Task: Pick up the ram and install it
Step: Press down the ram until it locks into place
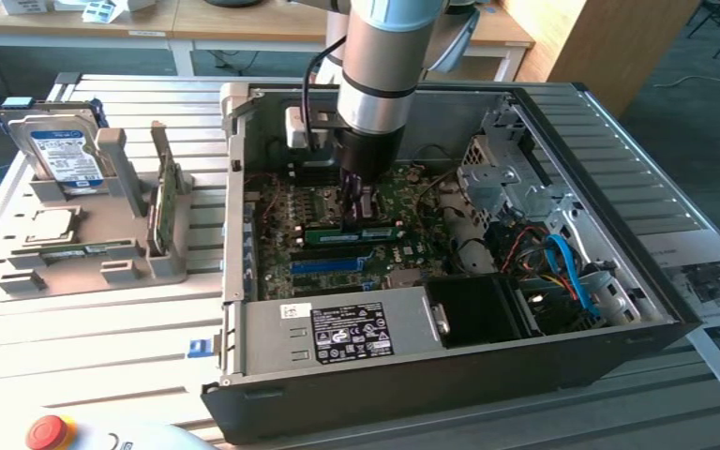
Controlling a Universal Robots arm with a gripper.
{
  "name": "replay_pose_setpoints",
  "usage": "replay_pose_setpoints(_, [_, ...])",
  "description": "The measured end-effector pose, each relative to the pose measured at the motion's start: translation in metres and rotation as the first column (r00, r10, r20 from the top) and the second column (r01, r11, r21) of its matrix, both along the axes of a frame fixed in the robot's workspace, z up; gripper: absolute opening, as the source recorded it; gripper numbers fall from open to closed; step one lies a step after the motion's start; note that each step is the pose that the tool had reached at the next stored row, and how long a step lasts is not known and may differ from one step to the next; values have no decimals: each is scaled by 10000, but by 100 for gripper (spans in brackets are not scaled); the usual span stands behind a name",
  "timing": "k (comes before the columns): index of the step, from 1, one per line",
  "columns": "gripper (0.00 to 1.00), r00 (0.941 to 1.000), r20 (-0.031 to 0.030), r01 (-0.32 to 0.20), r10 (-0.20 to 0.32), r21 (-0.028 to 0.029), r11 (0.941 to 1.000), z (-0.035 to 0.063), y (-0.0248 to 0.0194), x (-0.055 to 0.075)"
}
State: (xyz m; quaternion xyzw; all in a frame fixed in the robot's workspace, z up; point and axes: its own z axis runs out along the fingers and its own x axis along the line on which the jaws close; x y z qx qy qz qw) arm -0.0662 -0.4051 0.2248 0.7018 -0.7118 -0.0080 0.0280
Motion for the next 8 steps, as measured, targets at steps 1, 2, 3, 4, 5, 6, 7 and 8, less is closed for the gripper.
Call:
replay_pose_setpoints(1, [10, 10000, 0, 0, 0, 0, 10000, 0, 0, 0])
replay_pose_setpoints(2, [10, 10000, 0, 0, 0, 1, 10000, 0, 0, 0])
replay_pose_setpoints(3, [10, 10000, 0, 0, 0, 1, 10000, -1, 0, 0])
replay_pose_setpoints(4, [10, 10000, 0, 0, 0, 2, 10000, -3, 0, 0])
replay_pose_setpoints(5, [10, 10000, -1, 0, 0, 1, 10000, -5, 0, 0])
replay_pose_setpoints(6, [10, 10000, -2, -1, 1, 0, 10000, -7, 0, 0])
replay_pose_setpoints(7, [10, 10000, -1, 0, 0, -2, 10000, -9, -1, 0])
replay_pose_setpoints(8, [10, 10000, -2, 0, 0, -2, 10000, -10, -1, 0])
